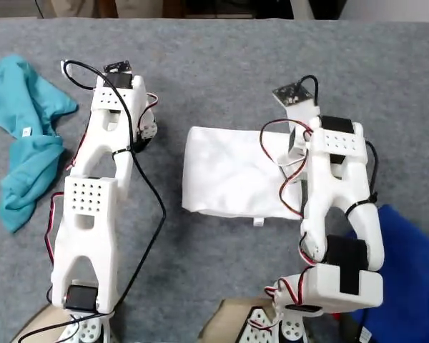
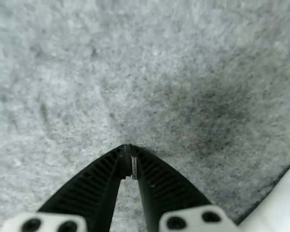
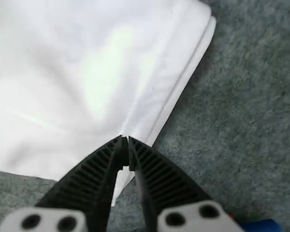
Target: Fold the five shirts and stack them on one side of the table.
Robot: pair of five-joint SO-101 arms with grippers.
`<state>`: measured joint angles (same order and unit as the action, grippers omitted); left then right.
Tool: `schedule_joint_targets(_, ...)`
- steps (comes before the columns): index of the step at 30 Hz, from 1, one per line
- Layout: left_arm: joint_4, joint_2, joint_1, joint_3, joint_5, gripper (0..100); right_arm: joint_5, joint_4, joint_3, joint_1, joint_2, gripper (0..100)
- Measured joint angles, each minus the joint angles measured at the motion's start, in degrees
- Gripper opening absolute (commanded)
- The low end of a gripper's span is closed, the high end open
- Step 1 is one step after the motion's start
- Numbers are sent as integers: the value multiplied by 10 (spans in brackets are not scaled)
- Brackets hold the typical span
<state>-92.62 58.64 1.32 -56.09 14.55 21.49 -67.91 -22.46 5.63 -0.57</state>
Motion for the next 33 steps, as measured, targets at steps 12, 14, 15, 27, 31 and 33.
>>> schedule_joint_targets(12, -9, 0, 3, -6, -1, 19, -110, 207, 135, 83, -164, 16)
schedule_joint_targets(14, -23, 1, 15, -17, -4, 19, -149, 272, 140, 97, -215, 16)
schedule_joint_targets(15, -34, 1, 24, -27, -4, 19, -149, 279, 149, 98, -221, 16)
schedule_joint_targets(27, -76, -121, 170, -77, -28, 19, -156, 260, 193, 127, -236, 16)
schedule_joint_targets(31, -76, -156, 219, -52, -43, 19, -156, 260, 193, 127, -236, 16)
schedule_joint_targets(33, -64, -157, 233, -43, -47, 19, -156, 260, 193, 127, -236, 16)
